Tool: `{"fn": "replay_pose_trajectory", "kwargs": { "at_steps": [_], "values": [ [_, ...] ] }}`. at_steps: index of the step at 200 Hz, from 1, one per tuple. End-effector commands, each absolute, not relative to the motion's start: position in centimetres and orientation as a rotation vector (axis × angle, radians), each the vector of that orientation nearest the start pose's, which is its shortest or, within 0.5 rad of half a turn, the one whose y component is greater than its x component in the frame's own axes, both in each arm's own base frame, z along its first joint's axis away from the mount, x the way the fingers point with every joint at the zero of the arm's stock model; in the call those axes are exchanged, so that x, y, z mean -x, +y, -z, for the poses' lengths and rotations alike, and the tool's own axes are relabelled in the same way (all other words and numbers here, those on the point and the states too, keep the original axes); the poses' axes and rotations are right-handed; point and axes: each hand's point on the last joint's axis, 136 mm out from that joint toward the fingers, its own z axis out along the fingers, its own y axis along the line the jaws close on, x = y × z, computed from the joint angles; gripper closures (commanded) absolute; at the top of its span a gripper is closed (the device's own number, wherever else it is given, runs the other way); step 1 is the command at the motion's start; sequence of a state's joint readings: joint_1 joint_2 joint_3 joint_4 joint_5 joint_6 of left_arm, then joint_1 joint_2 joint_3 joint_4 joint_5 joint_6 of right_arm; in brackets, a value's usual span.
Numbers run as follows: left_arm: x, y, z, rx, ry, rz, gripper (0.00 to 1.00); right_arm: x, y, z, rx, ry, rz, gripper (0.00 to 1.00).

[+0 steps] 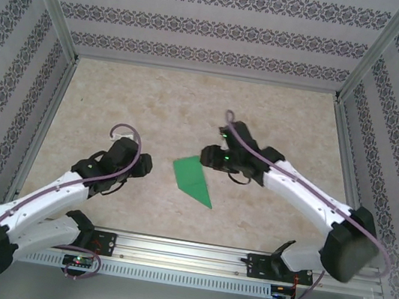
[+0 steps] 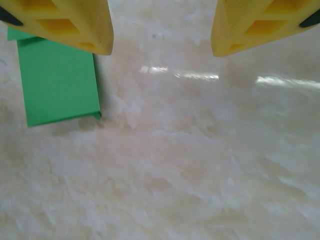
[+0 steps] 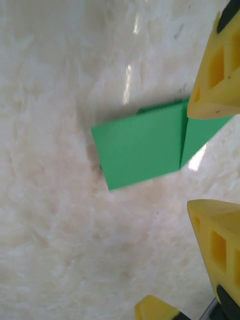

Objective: Fold a paper plane with a square sheet of paper (pick it up from the middle)

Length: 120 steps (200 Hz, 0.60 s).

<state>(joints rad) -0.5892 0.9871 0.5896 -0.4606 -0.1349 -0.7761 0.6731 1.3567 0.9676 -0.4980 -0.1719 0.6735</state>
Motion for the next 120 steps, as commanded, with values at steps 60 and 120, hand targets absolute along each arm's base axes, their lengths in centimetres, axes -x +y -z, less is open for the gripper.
{"fn": "replay_pose_trajectory", "kwargs": {
  "at_steps": [60, 120],
  "values": [
    [-28.0, -21.7, -10.0, 0.234, 2.585, 0.776, 0.45, -25.5, 25.6, -10.0, 0.063, 2.613, -1.119, 0.69],
    [-28.0, -23.1, -8.1, 0.252, 2.664, 0.778, 0.40, -26.2, 26.5, -8.2, 0.083, 2.668, -1.120, 0.63]
  ]
}}
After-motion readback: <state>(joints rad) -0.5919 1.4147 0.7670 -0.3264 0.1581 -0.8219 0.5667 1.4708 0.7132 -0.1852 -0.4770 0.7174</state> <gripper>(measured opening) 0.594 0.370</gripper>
